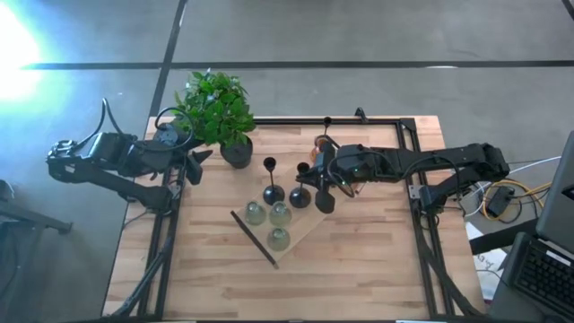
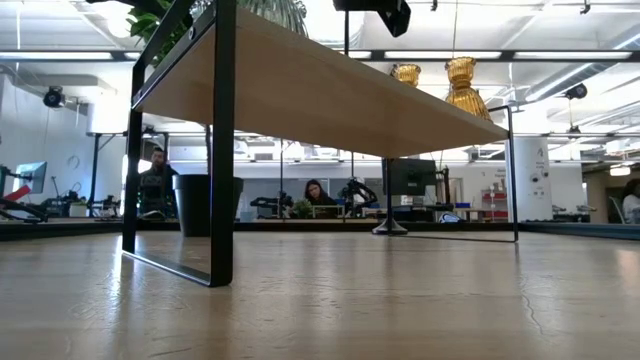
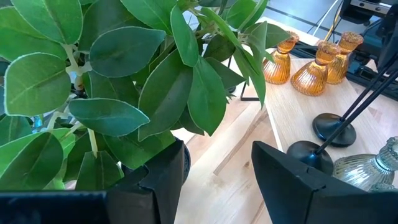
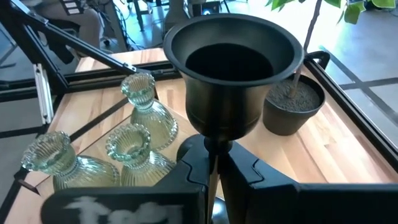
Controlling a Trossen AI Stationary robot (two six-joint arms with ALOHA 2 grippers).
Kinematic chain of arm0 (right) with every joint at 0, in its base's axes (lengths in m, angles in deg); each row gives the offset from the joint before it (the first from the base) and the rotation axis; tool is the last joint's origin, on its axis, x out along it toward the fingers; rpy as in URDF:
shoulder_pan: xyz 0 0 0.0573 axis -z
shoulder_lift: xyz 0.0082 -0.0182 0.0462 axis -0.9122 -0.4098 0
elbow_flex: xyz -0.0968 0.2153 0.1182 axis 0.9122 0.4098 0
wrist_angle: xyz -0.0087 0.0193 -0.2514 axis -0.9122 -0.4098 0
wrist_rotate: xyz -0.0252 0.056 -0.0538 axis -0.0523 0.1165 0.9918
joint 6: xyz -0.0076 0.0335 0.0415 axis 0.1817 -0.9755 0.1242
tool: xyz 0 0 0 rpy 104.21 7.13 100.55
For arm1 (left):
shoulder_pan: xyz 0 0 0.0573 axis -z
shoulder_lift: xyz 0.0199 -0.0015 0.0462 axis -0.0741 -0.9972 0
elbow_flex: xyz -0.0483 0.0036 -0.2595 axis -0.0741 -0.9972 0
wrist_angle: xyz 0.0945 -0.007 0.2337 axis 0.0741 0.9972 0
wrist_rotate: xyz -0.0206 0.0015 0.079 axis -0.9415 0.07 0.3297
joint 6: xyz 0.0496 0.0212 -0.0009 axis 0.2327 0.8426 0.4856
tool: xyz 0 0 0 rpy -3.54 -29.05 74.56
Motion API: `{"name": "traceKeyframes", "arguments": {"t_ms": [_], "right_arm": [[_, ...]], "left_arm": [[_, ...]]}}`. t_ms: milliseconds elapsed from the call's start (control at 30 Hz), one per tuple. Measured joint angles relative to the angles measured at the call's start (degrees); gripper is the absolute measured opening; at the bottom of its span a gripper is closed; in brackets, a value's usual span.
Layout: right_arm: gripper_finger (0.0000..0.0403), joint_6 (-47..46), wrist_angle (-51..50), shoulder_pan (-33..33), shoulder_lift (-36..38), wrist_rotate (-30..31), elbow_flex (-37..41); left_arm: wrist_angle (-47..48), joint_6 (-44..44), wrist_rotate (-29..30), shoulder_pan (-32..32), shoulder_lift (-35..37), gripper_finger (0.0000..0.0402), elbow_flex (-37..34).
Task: Pick & Place candle stick holders
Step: Put the bottom right black candle holder on the shelf
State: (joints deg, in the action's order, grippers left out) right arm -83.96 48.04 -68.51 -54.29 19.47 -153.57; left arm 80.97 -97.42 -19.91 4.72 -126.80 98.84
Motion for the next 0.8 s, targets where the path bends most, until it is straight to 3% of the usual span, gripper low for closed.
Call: {"name": "traceKeyframes", "arguments": {"t_ms": [433,800], "right_arm": [[0.0015,0.5,-0.5,0.0,0.0,0.4,0.5],[0.0074,-0.1,-0.9,0.0,0.0,0.7,0.6]], "left_arm": [[0.0,0.0,0.0,0.0,0.0,0.0193,0.0],[0.0,0.0,0.0,0.0,0.0,0.0193,0.0]]}}
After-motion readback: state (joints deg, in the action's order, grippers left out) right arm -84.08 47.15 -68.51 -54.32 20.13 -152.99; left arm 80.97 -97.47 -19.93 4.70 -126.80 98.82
